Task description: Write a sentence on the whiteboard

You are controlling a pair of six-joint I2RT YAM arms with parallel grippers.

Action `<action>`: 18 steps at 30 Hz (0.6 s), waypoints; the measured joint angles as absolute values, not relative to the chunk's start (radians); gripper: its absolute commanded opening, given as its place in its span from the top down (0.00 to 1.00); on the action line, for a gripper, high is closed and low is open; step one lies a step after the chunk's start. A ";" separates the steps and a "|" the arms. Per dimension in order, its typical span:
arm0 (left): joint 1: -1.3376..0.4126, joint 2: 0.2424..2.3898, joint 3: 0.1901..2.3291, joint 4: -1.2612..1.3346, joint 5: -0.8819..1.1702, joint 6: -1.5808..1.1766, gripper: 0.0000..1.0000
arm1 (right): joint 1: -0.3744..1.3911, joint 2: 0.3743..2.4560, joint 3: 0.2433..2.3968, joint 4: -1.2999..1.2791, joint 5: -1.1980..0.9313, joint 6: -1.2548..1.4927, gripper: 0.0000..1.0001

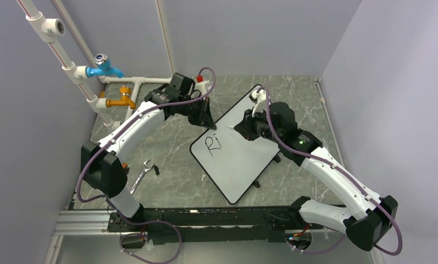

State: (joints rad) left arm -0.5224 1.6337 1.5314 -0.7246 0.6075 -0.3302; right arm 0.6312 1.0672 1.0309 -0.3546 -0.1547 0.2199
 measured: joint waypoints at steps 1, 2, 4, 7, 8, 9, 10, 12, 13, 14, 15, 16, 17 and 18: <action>-0.522 1.635 1.533 -0.728 0.606 -0.329 1.00 | 0.627 1.066 1.031 -0.357 -0.155 0.220 1.00; -0.522 1.636 1.534 -0.730 0.605 -0.329 1.00 | 0.624 1.065 1.031 -0.358 -0.155 0.220 1.00; -0.522 1.636 1.535 -0.731 0.605 -0.330 1.00 | 0.618 1.065 1.031 -0.358 -0.155 0.221 1.00; -0.522 1.642 1.544 -0.731 0.605 -0.332 1.00 | 0.614 1.058 1.020 -0.358 -0.157 0.220 1.00; -0.522 1.647 1.550 -0.733 0.605 -0.334 1.00 | 0.614 1.055 1.016 -0.358 -0.158 0.220 1.00; -0.522 1.650 1.555 -0.734 0.605 -0.334 1.00 | 0.612 1.051 1.011 -0.357 -0.160 0.220 1.00; -0.522 1.656 1.561 -0.736 0.604 -0.334 1.00 | 0.612 1.045 1.005 -0.357 -0.164 0.220 1.00; -0.522 1.667 1.578 -0.747 0.604 -0.334 1.00 | 0.611 1.035 0.995 -0.353 -0.174 0.219 1.00; -0.522 1.671 1.584 -0.749 0.602 -0.333 1.00 | 0.611 1.031 0.990 -0.350 -0.179 0.218 1.00; -0.522 1.674 1.588 -0.751 0.599 -0.333 1.00 | 0.611 1.028 0.986 -0.345 -0.189 0.217 1.00; -0.522 1.675 1.588 -0.749 0.598 -0.334 1.00 | 0.611 1.026 0.982 -0.340 -0.196 0.216 1.00; -0.522 1.675 1.588 -0.750 0.596 -0.334 1.00 | 0.611 1.026 0.979 -0.335 -0.205 0.216 1.00; -0.522 1.675 1.588 -0.748 0.596 -0.334 1.00 | 0.611 1.026 0.976 -0.331 -0.214 0.216 1.00; -0.522 1.675 1.586 -0.744 0.596 -0.334 1.00 | 0.611 1.026 0.973 -0.324 -0.222 0.216 1.00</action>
